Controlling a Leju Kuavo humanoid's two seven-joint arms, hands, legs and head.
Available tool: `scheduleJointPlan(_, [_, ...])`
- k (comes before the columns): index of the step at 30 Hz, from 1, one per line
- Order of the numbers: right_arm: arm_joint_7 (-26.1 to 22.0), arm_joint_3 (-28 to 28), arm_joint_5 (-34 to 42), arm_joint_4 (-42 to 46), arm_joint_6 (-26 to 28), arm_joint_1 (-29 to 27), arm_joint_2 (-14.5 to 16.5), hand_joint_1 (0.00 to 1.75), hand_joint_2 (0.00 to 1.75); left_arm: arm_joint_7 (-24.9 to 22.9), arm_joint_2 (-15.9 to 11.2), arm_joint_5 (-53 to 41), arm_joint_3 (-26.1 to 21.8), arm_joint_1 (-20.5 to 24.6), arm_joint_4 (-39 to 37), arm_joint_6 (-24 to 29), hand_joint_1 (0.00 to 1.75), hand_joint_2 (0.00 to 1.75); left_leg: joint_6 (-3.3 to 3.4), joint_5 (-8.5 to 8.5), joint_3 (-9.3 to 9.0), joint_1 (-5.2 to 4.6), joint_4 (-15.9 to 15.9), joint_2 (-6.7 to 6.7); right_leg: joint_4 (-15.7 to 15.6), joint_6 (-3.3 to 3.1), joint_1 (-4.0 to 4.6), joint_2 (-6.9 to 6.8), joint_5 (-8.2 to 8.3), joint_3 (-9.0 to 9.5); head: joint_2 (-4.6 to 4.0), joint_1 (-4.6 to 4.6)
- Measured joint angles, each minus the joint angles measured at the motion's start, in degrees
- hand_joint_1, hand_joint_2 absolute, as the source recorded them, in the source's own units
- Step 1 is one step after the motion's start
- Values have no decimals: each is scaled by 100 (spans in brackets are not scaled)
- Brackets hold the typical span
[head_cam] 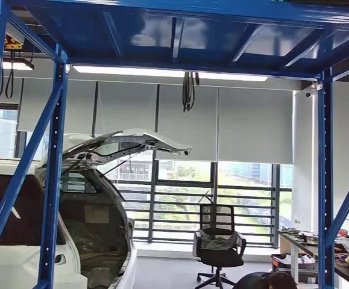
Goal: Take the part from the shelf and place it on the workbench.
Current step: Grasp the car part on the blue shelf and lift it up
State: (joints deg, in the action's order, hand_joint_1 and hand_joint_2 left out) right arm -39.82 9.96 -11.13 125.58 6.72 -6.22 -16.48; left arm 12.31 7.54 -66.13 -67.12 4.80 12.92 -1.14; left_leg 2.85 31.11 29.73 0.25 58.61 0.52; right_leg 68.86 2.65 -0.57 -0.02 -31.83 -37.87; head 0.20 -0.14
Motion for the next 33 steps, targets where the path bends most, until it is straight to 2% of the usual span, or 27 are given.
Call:
scheduleJointPlan(1, [0,1,3,9,3,2,0,0,0,1,0,-2,4,1,0,0,0,0,-6,25,-36,-4,-2,-3,-261,-33,16,-24,179,90,0,0])
scheduleJointPlan(2, [0,2,9,14,5,6,0,0,0,1,1,-3,6,2,-1,0,0,0,-17,45,-62,-3,-7,-9,-412,-66,35,-72,240,143,0,1])
scheduleJointPlan(4, [1,13,31,35,13,22,-4,0,0,3,1,-6,14,3,-5,-1,0,0,-73,116,-133,-8,-32,-34,-905,-172,102,-179,400,289,1,2])
scheduleJointPlan(6, [1,28,43,57,25,23,-12,0,0,2,0,-11,23,-9,-11,-2,0,0,-143,112,-177,-15,-4,-77,-1012,-248,128,-175,361,325,1,4])
scheduleJointPlan(8, [0,44,40,84,47,18,-16,0,0,-1,-6,-22,39,-9,-15,-1,0,0,-189,158,-239,-15,58,-96,-1079,-302,91,-110,405,429,0,4])
scheduleJointPlan(9, [0,50,37,94,58,23,-16,0,0,-2,-9,-30,46,7,-15,-1,0,0,-213,249,-204,-11,180,-89,-1106,-320,67,-87,401,483,0,3])
scheduleJointPlan(10, [0,55,36,105,73,25,-15,0,0,-2,-13,-38,52,26,-15,0,0,0,-241,392,-86,0,412,-81,-1125,-334,51,-67,393,520,0,3])
scheduleJointPlan(12, [0,71,34,114,98,23,-15,0,0,-4,-21,-50,58,39,-15,0,0,0,-306,689,342,27,1117,-76,-1129,-347,42,-17,352,557,0,3])
scheduleJointPlan(13, [0,84,34,115,109,17,-15,0,0,-4,-29,-55,60,27,-15,0,0,0,-330,768,542,41,1381,-76,-1129,-345,40,18,325,583,0,3])
scheduleJointPlan(14, [0,98,35,115,119,13,-15,0,0,-5,-38,-60,60,9,-15,0,0,0,-346,731,663,53,1461,-76,-1128,-334,35,60,291,625,0,3])
scheduleJointPlan(15, [0,110,37,115,130,10,-15,0,0,-6,-48,-64,61,-5,-15,1,0,0,-356,569,687,63,1332,-76,-1127,-319,29,100,253,679,0,3])
scheduleJointPlan(16, [0,120,41,115,142,8,-15,0,0,-6,-61,-67,62,-14,-15,1,0,0,-363,297,624,73,1015,-70,-1127,-302,21,129,207,746,0,3])
scheduleJointPlan(17, [0,127,45,114,154,8,-15,0,0,-5,-71,-70,63,-18,-16,2,0,0,-359,32,531,79,663,-62,-1127,-279,14,152,161,812,0,4])
scheduleJointPlan(19, [0,140,58,111,183,3,-15,0,0,-2,-84,-73,67,-9,-20,2,0,0,-297,-211,415,61,195,-55,-1120,-215,6,186,86,882,1,3])
scheduleJointPlan(22, [0,146,109,108,217,-26,-14,0,0,13,-91,-73,72,-10,-22,6,0,0,-148,-224,379,30,119,-59,-1082,-101,-2,203,36,913,3,1])
scheduleJointPlan(24, [0,137,160,107,210,-39,-12,0,0,34,-101,-71,72,1,-22,22,0,0,-85,-214,302,48,82,-56,-889,-53,-6,148,-29,855,2,0])
scheduleJointPlan(26, [0,114,214,97,180,-64,-3,0,0,51,-109,-67,72,10,-22,36,0,0,-39,-181,235,57,51,-54,-280,-7,-9,81,-267,518,2,-1])
scheduleJointPlan(28, [0,75,265,70,154,-124,21,0,0,55,-109,-62,72,-2,-22,38,0,0,-19,-126,187,49,47,-55,437,14,-12,55,-517,32,1,-1])
scheduleJointPlan(29, [0,52,279,55,150,-157,38,0,0,55,-109,-60,72,-10,-22,39,0,0,-17,-91,152,43,47,-54,581,9,-10,48,-509,-123,1,-1])
scheduleJointPlan(30, [0,26,281,42,148,-185,54,0,0,57,-109,-58,72,-15,-22,41,0,0,-18,-51,104,38,46,-53,501,-3,-8,43,-375,-170,0,-1])
scheduleJointPlan(32, [0,-27,284,22,131,-228,80,0,0,62,-109,-55,72,-19,-22,45,0,0,-36,41,-20,30,41,-49,-190,-61,9,27,154,1,0,-1])
scheduleJointPlan(33, [1,-51,303,9,105,-246,90,0,0,65,-109,-52,72,-17,-24,48,0,0,-55,83,-75,27,36,-48,-530,-99,29,10,329,105,0,-1])
